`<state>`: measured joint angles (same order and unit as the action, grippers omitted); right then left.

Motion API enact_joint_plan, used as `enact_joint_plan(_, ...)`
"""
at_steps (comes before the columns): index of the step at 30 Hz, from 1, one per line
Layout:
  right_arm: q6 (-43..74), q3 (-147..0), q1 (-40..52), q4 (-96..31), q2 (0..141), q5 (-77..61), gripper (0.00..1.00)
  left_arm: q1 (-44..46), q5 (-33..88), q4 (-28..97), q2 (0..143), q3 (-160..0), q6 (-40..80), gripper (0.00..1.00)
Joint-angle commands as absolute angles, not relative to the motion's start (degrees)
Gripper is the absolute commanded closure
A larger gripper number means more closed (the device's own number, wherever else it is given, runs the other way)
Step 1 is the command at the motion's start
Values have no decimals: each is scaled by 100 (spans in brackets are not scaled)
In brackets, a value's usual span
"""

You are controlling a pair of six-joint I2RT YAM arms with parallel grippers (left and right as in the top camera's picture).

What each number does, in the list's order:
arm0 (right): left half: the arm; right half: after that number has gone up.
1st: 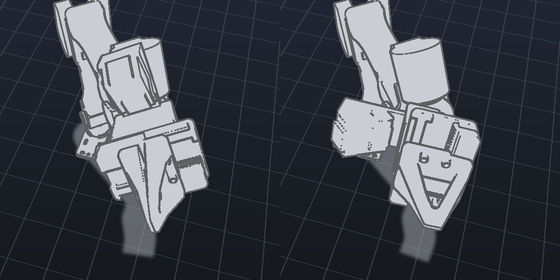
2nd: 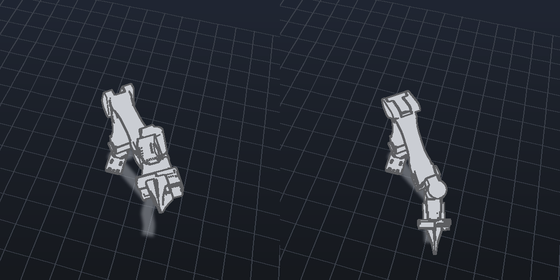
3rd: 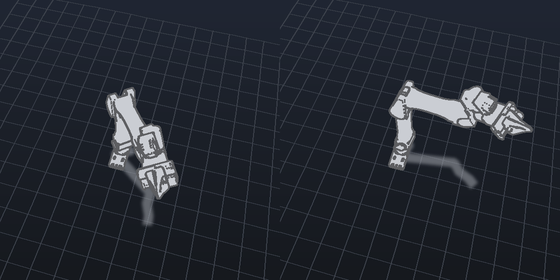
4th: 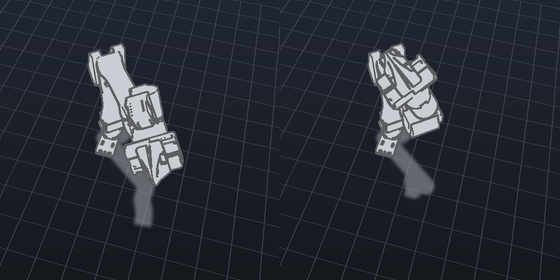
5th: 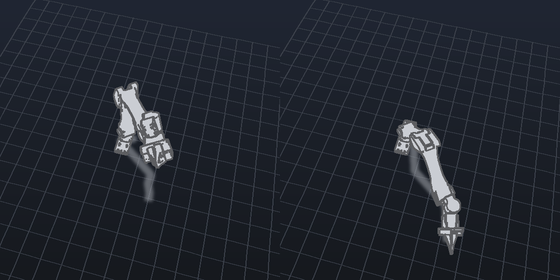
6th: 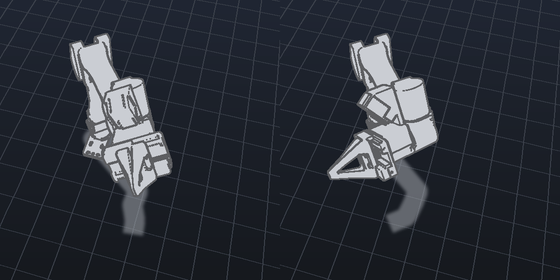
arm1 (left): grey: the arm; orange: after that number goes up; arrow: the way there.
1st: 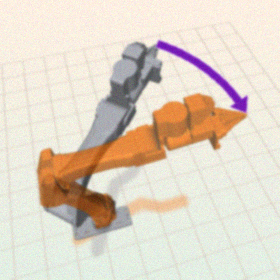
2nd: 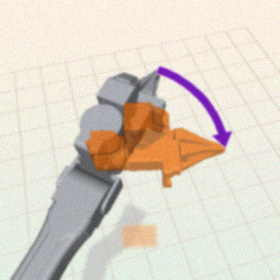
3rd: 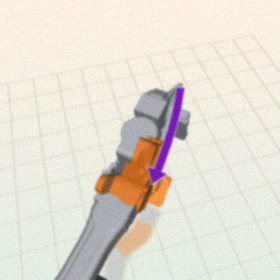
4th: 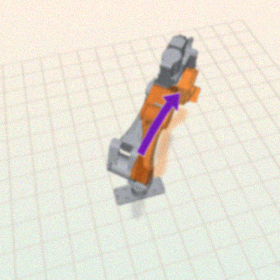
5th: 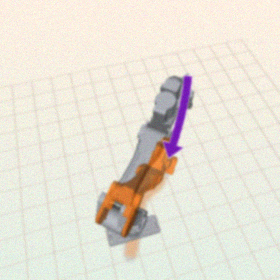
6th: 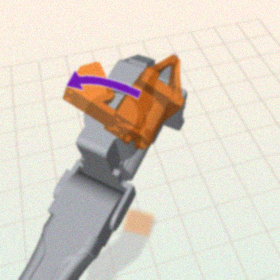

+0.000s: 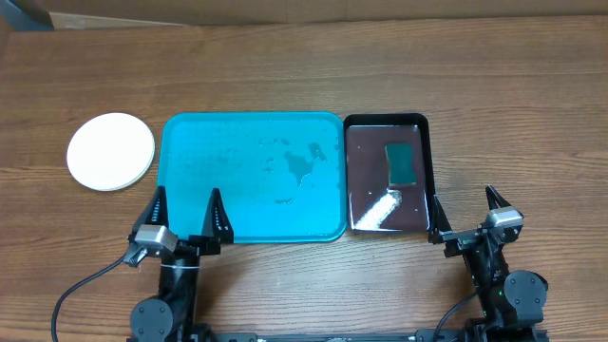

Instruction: Clean dirty plates on tray and stack at the side

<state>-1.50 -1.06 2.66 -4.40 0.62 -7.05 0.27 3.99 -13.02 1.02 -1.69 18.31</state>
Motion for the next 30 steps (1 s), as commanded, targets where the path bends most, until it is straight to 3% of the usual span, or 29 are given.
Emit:
enact_joint_plan(1, -132, -45, 250, -419, 16, -646, 0, -10, 270, -1164, 19, -38, 1929, 0)
enact_joint_plan(9, -132, -45, 250, -419, 16, -646, 0, -10, -34, 467, 19, -30, 1813, 0)
enact_joint_plan(15, -132, -45, 250, -419, 16, -646, 0, -8, -1, 449, 19, -30, 917, 0)
enact_joint_plan(30, -134, -45, 250, -419, 16, -646, 0, -8, -3, 447, 21, -32, 917, 0)
